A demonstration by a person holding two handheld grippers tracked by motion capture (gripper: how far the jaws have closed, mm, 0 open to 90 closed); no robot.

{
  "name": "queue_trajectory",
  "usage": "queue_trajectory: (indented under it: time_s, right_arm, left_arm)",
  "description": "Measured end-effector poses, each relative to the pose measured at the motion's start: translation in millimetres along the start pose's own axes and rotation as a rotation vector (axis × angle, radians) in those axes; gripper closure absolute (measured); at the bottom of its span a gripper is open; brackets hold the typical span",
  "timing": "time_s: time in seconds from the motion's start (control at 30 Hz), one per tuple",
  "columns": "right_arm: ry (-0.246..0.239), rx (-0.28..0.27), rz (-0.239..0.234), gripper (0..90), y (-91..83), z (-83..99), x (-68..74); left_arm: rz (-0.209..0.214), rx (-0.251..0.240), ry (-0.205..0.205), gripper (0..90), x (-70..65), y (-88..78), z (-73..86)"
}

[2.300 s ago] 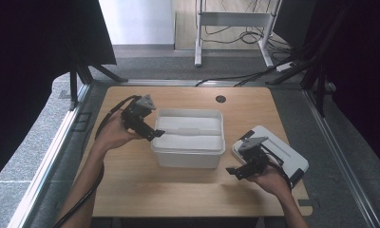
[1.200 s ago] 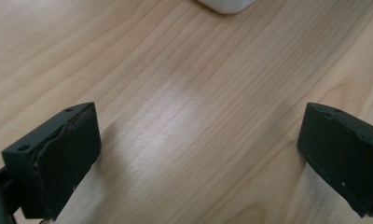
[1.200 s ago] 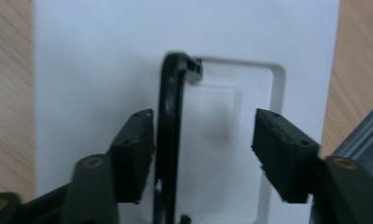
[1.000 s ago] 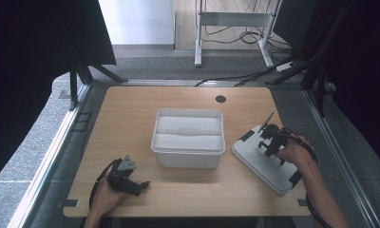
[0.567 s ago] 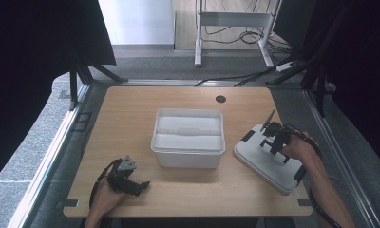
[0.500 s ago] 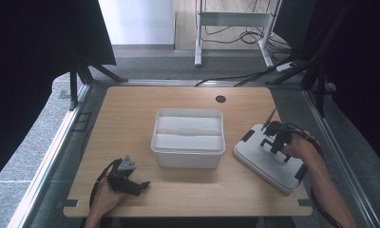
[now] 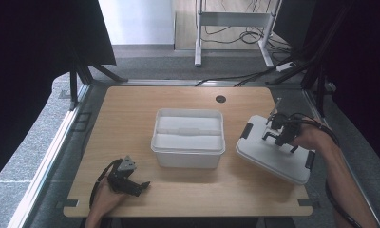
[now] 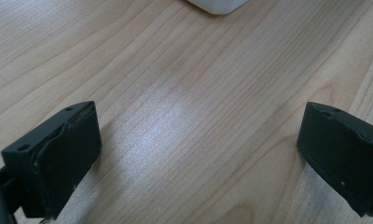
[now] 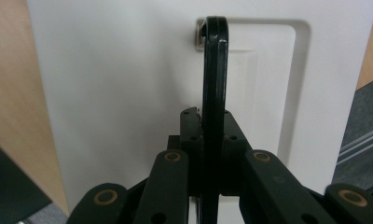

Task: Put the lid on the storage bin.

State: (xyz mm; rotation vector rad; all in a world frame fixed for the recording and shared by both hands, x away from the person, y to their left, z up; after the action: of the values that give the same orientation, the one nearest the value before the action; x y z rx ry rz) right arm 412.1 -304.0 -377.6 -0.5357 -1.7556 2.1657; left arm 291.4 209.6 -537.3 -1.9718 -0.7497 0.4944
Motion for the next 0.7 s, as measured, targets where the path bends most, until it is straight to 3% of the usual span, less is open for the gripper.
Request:
queue_trajectory:
  time_s: [0.43, 0.7]
  right_arm:
    - [-0.135, -0.060, 0.063, 84.1, -76.1, -8.4, 10.0]
    - [-0.239, -0.092, 0.089, 84.2, -112.5, -42.8, 27.4]
  left_arm:
    - [0.005, -0.003, 0.005, 0.4, -0.4, -0.2, 0.1]
    - [0.004, -0.004, 0.009, 1.2, -0.7, -0.4, 0.1]
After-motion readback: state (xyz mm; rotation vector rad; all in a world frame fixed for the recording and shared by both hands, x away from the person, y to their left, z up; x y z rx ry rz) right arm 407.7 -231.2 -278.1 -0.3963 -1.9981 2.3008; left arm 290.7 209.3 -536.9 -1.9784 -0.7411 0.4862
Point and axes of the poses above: each handheld gripper's, and its own axes: y roughly forward along the jaws, z roughly out of its underside, x roughly to its left, the point moved 2 cm from there along y, roughly forward along the jaws, and after that the axes turned 13 degrees about x, right-handed, at the moved point
